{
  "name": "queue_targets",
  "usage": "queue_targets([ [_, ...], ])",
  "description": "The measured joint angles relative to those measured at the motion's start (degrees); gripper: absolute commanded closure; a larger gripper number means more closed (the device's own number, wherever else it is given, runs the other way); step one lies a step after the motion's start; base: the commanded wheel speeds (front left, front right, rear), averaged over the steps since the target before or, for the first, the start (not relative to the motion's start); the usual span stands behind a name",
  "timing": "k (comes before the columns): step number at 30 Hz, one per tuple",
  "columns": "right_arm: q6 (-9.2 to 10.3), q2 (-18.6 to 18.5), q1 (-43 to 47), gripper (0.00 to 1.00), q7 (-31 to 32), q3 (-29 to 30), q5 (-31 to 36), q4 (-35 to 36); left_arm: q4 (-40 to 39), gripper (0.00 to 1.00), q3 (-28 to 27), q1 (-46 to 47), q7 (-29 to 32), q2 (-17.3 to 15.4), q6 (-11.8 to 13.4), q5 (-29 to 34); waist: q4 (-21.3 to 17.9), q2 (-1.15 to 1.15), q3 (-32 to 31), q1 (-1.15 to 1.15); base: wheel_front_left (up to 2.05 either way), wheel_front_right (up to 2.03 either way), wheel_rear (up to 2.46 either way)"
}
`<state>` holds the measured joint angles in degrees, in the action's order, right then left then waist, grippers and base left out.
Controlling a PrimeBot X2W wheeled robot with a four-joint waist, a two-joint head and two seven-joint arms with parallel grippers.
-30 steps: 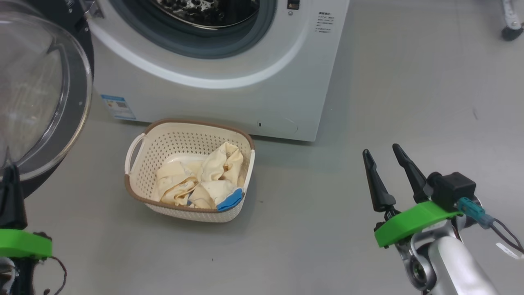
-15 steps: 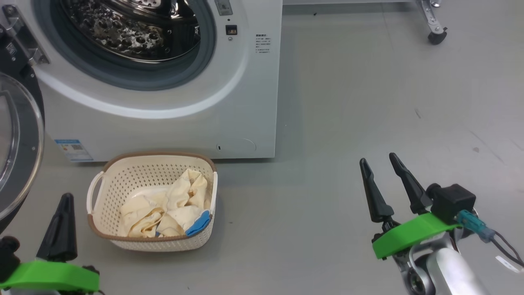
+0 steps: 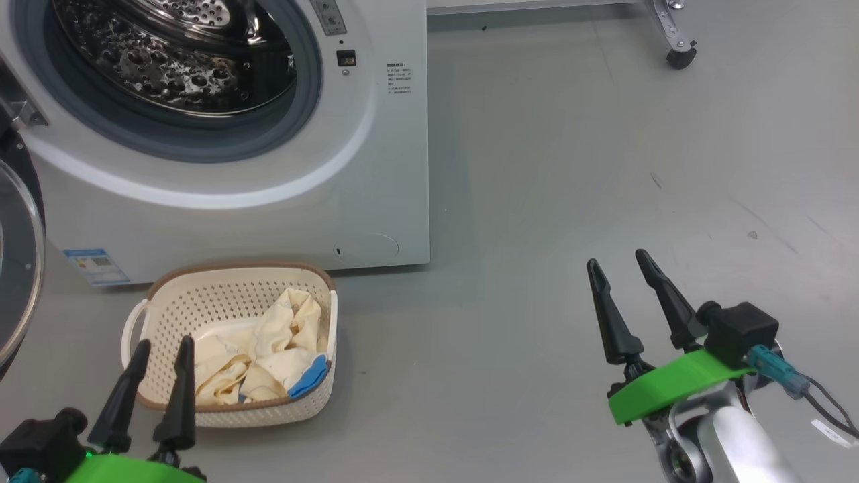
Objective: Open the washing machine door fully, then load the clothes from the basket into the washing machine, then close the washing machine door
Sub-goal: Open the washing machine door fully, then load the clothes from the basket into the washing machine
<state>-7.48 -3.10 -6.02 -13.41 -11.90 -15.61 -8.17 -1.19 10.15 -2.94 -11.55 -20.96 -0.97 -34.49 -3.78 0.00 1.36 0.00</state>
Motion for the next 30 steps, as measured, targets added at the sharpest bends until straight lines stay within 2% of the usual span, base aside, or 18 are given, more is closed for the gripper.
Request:
queue_targets([
  [14,0.00,0.00,0.04,0.00,-0.27,0.04,0.53,-0.51,-0.25,0.00,0.13,-1.09,-1.62,0.98,1.00,1.67,0.24,0.00,-0.69,0.00,0.00,0.00,0.00],
  [30,0.00,0.00,0.05,0.00,-0.27,0.09,0.55,-1.24,1.33,0.00,-0.54,-1.07,-2.31,1.88,0.94,1.70,0.73,0.00,-0.96,0.00,0.00,0.00,0.00],
])
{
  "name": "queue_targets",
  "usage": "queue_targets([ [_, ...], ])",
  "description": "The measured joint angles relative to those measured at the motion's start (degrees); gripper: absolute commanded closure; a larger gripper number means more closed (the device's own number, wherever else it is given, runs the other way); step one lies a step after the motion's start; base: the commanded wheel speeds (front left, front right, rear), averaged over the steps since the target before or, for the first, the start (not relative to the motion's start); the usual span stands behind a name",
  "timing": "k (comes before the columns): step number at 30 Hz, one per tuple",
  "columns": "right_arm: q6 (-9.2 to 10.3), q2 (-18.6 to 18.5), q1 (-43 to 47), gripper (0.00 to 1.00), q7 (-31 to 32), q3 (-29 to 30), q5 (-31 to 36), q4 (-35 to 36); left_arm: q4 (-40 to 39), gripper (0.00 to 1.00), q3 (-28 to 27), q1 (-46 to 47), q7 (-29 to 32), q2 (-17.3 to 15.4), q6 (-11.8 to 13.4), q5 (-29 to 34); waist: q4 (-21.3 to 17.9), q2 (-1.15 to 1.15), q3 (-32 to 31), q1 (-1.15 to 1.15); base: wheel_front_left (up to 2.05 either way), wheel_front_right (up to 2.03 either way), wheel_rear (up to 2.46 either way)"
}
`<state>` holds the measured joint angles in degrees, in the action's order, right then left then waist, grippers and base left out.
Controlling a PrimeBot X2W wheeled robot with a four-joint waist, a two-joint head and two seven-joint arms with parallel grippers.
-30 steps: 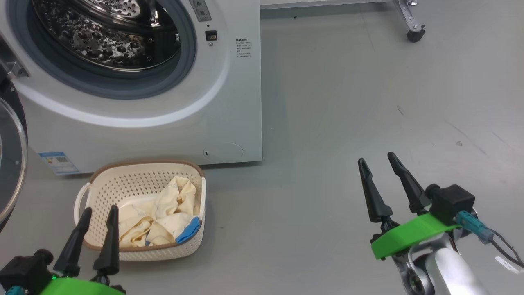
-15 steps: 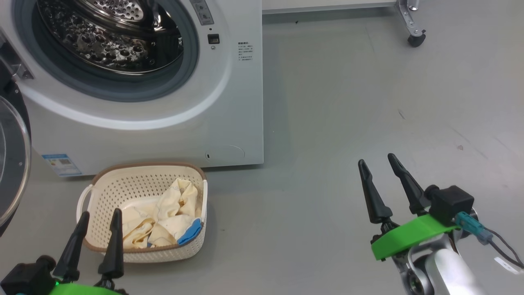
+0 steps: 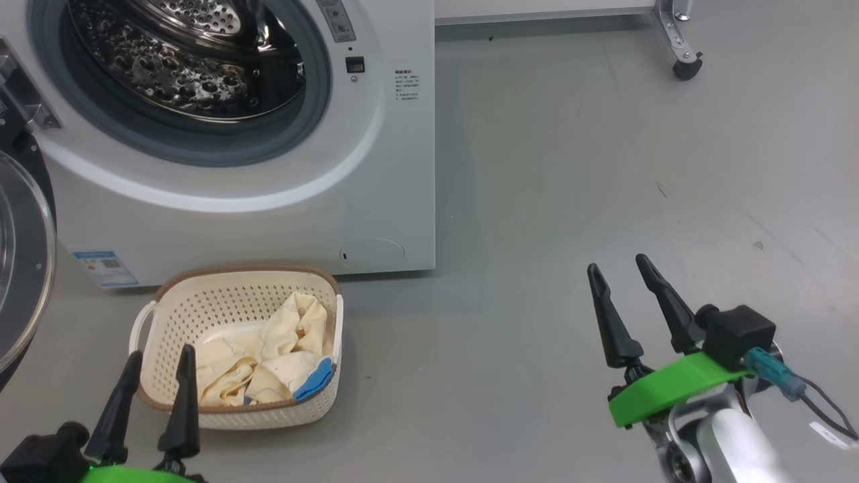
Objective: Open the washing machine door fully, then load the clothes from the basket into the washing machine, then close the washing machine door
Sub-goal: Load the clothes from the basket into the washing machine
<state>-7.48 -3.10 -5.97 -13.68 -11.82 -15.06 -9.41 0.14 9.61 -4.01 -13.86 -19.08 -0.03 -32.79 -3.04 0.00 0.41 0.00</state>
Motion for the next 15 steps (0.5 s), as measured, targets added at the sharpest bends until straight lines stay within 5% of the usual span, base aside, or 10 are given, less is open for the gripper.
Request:
queue_targets([
  [15,-0.01,0.00,0.00,0.00,0.01,-0.01,0.01,-0.30,1.64,0.00,-0.46,0.05,-0.32,0.29,-0.15,1.21,0.32,0.00,-0.27,0.00,0.00,0.00,0.00],
])
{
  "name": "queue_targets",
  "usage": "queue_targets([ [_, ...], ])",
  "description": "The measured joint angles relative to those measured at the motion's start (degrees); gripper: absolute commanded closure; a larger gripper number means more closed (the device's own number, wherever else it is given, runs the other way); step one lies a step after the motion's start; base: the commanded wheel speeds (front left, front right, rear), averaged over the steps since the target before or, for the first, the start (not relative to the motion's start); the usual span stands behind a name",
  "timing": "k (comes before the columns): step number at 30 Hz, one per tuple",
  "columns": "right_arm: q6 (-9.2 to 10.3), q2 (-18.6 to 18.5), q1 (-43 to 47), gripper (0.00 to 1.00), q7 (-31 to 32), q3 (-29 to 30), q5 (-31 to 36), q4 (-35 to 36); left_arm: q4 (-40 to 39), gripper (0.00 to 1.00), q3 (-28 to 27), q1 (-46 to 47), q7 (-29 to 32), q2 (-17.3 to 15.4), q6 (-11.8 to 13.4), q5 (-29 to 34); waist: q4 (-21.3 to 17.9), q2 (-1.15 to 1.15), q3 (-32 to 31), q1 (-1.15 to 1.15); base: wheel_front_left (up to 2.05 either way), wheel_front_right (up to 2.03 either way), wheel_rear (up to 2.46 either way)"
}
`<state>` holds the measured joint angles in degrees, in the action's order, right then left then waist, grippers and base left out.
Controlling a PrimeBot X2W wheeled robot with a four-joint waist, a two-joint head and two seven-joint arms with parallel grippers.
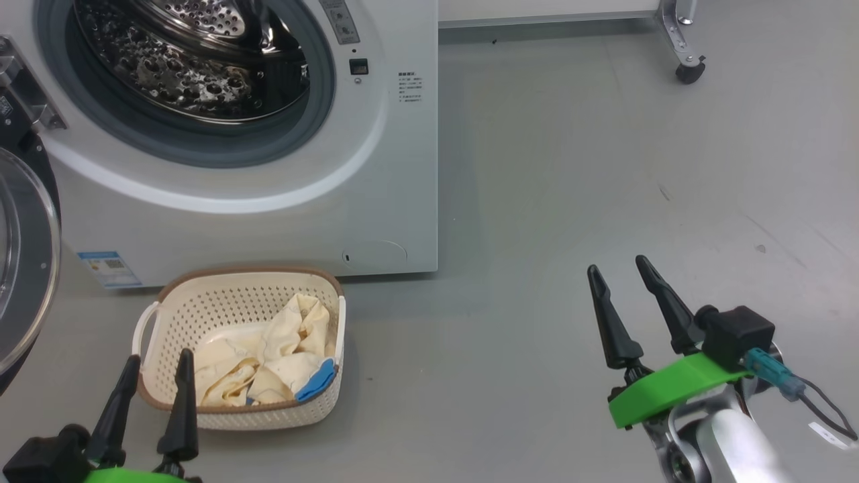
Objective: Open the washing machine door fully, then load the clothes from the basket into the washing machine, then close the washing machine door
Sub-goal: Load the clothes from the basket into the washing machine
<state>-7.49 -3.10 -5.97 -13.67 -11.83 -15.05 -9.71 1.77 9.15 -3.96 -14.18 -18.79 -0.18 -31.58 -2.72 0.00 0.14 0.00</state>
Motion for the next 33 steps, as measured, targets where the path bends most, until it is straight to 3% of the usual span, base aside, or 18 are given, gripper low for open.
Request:
queue_targets([
  [18,0.00,0.00,0.02,0.00,0.41,0.44,0.52,-0.65,0.87,0.00,-0.52,0.03,-0.01,0.74,-1.41,0.81,0.12,0.00,0.12,0.00,0.00,0.00,0.00],
  [24,0.01,0.00,0.04,0.00,0.41,0.48,1.00,-0.67,1.01,0.00,-0.46,0.08,0.01,1.07,-2.89,-0.92,0.24,0.00,0.58,0.00,0.02,-0.02,0.00],
  [33,0.01,0.03,0.16,0.00,0.41,0.70,1.00,-0.89,0.83,0.00,-0.67,0.16,0.07,1.11,-3.33,-2.37,0.68,0.00,1.44,0.00,0.79,-0.79,0.00],
])
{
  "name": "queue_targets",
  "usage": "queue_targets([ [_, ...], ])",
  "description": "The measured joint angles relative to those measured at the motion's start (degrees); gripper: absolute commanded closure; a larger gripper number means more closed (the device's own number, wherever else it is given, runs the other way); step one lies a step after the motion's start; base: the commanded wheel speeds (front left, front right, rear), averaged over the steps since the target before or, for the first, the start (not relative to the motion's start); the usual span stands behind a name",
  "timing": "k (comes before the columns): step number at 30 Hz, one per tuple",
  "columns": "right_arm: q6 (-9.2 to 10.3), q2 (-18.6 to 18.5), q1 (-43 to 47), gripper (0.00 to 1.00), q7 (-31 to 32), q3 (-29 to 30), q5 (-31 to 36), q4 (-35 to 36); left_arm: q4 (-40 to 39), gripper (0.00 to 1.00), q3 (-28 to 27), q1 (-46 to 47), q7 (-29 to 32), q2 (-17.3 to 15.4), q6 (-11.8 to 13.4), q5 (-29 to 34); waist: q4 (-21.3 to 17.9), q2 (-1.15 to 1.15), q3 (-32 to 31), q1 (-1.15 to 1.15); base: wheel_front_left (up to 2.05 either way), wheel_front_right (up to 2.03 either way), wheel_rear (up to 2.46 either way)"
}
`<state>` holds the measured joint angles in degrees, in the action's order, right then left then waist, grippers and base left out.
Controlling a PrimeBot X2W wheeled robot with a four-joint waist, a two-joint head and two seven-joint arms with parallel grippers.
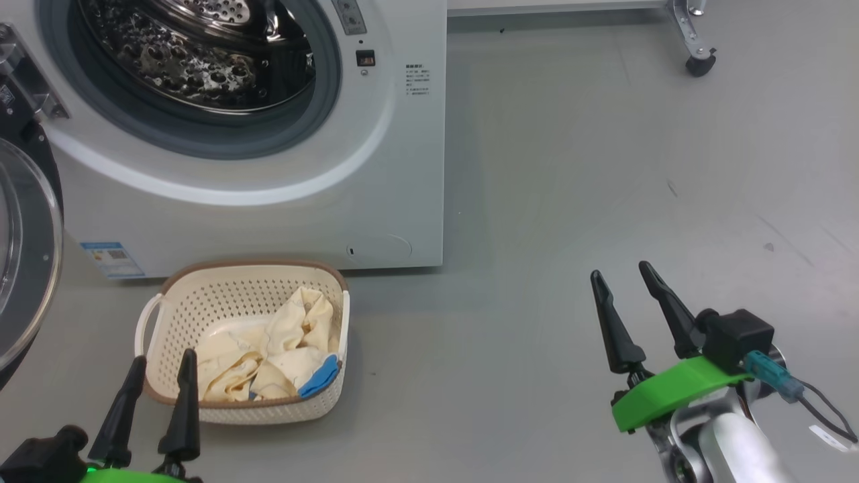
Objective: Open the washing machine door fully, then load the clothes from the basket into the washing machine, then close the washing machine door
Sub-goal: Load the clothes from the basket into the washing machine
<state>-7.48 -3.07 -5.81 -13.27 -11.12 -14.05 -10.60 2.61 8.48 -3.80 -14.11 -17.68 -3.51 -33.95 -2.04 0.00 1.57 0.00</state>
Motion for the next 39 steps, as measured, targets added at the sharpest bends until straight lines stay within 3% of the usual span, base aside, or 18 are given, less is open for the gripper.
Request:
queue_targets([
  [4,0.00,0.01,0.42,0.00,0.00,0.00,0.00,-0.15,-0.02,0.00,-0.35,0.01,0.00,-0.01,0.04,-0.08,0.20,0.00,0.09,0.00,1.67,-1.67,0.00],
  [9,-0.01,0.01,0.48,0.00,0.00,0.01,0.00,-0.34,-0.12,0.00,-2.66,0.41,-0.05,0.77,2.13,0.04,0.46,0.00,-0.04,0.01,1.90,-1.90,0.00],
  [16,-0.01,0.02,0.43,0.00,0.00,0.01,0.00,-0.78,-0.11,0.00,-2.77,0.56,-0.07,1.25,2.11,0.86,0.73,0.00,-0.39,0.02,1.12,-1.12,0.00],
  [39,0.00,0.03,0.45,0.00,0.00,-0.05,-0.10,-0.87,-0.01,0.00,-2.64,0.56,-0.08,1.85,1.94,2.70,0.96,0.00,-0.16,0.00,0.07,-0.07,0.00],
])
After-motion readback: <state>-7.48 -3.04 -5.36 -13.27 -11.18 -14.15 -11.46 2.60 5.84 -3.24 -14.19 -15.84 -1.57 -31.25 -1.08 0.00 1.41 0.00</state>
